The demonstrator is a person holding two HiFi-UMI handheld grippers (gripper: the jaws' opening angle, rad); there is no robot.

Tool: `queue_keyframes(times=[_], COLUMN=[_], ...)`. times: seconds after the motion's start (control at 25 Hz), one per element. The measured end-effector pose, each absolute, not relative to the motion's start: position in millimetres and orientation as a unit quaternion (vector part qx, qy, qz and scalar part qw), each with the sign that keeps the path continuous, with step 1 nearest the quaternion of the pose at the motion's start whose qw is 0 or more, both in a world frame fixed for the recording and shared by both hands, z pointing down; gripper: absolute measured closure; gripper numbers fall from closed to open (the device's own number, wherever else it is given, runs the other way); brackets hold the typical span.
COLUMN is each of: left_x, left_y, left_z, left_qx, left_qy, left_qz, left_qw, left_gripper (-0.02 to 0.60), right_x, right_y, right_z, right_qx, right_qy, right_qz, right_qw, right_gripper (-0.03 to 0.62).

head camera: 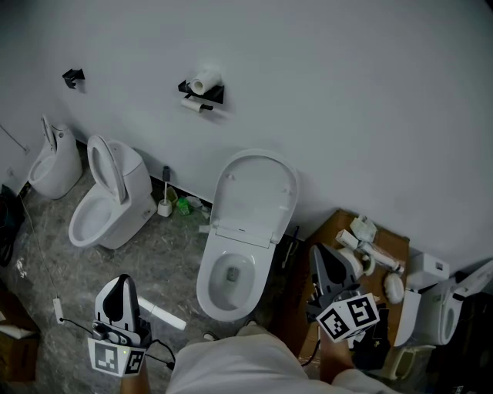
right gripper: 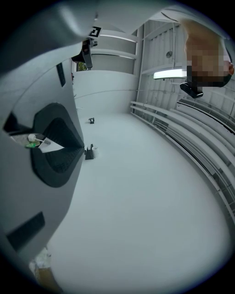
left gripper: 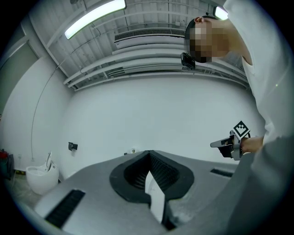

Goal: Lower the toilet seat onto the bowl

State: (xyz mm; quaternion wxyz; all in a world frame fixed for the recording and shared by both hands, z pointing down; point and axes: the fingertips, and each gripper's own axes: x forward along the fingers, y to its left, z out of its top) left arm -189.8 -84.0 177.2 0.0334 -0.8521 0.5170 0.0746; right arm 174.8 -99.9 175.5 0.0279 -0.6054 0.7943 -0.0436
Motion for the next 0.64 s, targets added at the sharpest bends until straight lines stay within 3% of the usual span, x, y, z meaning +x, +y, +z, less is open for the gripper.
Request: queue_keyframes(times=[0.64], left_x=[-180], left_y=[-85], left_z=[182], left_qx=[-0.860], left_qy=[0.503], left_qz=[0.078], left_qw=[0.026], left_gripper=[0.577], right_x=[180], right_y=[-90], right_z=[178], right_qx=[-0.614], right_qy=[0.787], right_qz=[-0.044], right_qw=[0.027], right_gripper=[0.596])
